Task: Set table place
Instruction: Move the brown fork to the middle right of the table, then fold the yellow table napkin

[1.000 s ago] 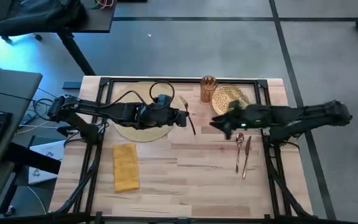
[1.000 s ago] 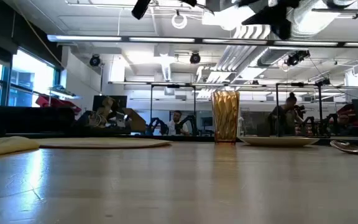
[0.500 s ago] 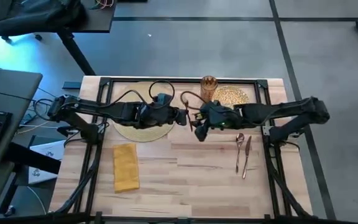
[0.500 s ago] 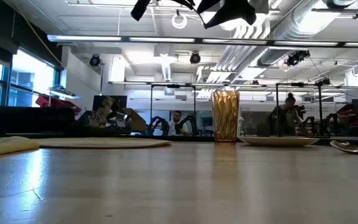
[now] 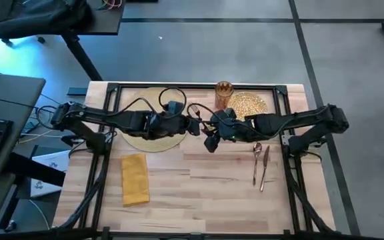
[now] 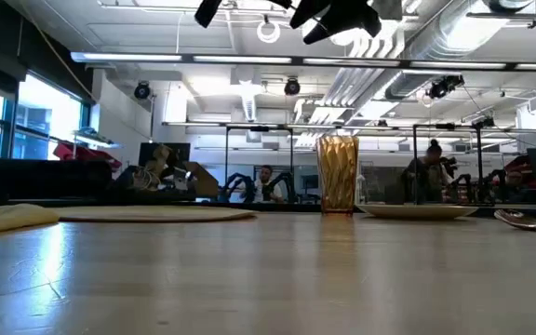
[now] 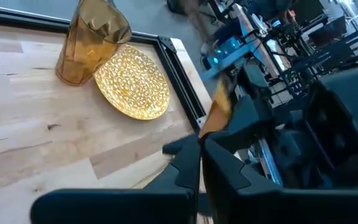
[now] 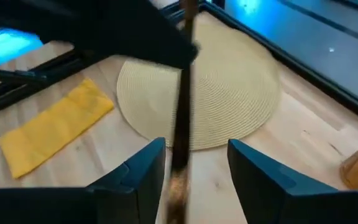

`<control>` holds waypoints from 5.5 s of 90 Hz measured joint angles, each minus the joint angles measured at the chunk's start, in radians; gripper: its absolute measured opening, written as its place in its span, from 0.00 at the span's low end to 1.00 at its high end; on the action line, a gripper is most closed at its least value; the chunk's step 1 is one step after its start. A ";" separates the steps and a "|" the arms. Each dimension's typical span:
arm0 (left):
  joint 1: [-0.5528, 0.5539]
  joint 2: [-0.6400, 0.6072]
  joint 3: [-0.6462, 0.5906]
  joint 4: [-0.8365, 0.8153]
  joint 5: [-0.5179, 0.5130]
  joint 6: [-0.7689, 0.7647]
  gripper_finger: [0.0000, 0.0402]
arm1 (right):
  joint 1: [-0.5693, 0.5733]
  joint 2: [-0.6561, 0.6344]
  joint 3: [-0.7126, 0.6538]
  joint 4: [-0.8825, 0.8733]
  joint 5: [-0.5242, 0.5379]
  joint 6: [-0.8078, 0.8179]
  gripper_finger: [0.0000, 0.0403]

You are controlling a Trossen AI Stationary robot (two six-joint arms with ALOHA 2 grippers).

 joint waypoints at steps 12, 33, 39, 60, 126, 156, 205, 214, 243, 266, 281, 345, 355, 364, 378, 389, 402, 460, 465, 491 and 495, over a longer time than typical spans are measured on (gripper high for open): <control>-0.007 0.000 0.000 0.000 -0.012 -0.007 0.00 | 0.001 0.000 0.000 0.000 0.000 -0.022 0.29; -0.014 0.000 0.000 -0.005 -0.024 -0.019 0.00 | 0.021 0.000 0.000 -0.006 -0.003 -0.047 0.03; -0.017 0.000 0.000 -0.007 -0.022 -0.018 0.00 | 0.020 0.000 0.000 -0.015 -0.054 0.001 0.02; -0.026 0.000 0.000 -0.009 -0.010 0.042 0.03 | 0.012 -0.003 -0.014 -0.091 -0.176 0.112 0.01; -0.036 -0.001 0.000 -0.135 0.086 0.124 0.21 | 0.202 -0.492 -0.824 0.046 -0.510 1.110 0.01; -0.036 -0.001 0.000 -0.136 0.096 0.167 0.21 | 0.385 -0.555 -0.896 -0.017 -0.376 1.512 0.00; -0.056 -0.001 -0.002 -0.138 0.104 0.185 0.21 | 0.440 -0.289 -0.896 0.256 -0.318 1.710 0.02; -0.058 -0.002 -0.002 -0.138 0.110 0.184 0.21 | 0.428 -0.290 -0.896 0.249 -0.304 1.704 0.11; -0.074 -0.001 -0.002 -0.136 0.127 0.184 0.21 | 0.418 -0.325 -0.889 0.237 -0.562 1.458 0.52; -0.078 -0.001 -0.003 -0.138 0.129 0.167 0.21 | 0.275 -0.353 -0.824 0.218 -0.454 1.194 0.43; -0.073 -0.002 -0.003 -0.175 0.130 0.157 0.21 | 0.093 -0.309 -0.837 0.198 -0.455 0.992 0.24; -0.190 -0.004 -0.040 -0.772 0.460 -0.409 0.21 | -0.048 -0.365 -0.756 0.018 -0.457 0.664 0.05; -0.243 -0.003 -0.133 -0.869 0.647 -0.518 0.22 | -0.044 -0.384 -0.687 0.027 -0.428 0.561 0.05; -0.294 -0.003 -0.242 -0.860 0.815 -0.557 0.26 | -0.047 -0.382 -0.633 0.034 -0.402 0.462 0.05; -0.354 -0.002 -0.399 -0.708 1.023 -0.572 0.31 | -0.054 -0.375 -0.604 0.058 -0.387 0.394 0.05; -0.367 -0.026 -0.488 -0.700 1.080 -0.571 0.36 | -0.053 -0.375 -0.603 0.048 -0.387 0.395 0.05; -0.303 -0.110 -0.530 -0.794 1.006 -0.534 0.41 | -0.053 -0.375 -0.603 0.032 -0.394 0.392 0.05; 0.114 -0.172 -0.721 -0.821 0.712 -0.246 0.34 | -0.053 -0.373 -0.603 0.049 -0.398 0.406 0.05; 0.134 -0.134 -0.721 -0.818 0.716 -0.194 0.32 | -0.053 -0.373 -0.603 0.049 -0.398 0.426 0.05; 0.223 0.018 -0.721 -0.811 0.774 0.075 0.33 | -0.053 -0.373 -0.603 0.056 -0.404 0.449 0.05; 0.229 0.032 -0.721 -0.807 0.781 0.101 0.33 | -0.053 -0.373 -0.603 0.057 -0.406 0.449 0.05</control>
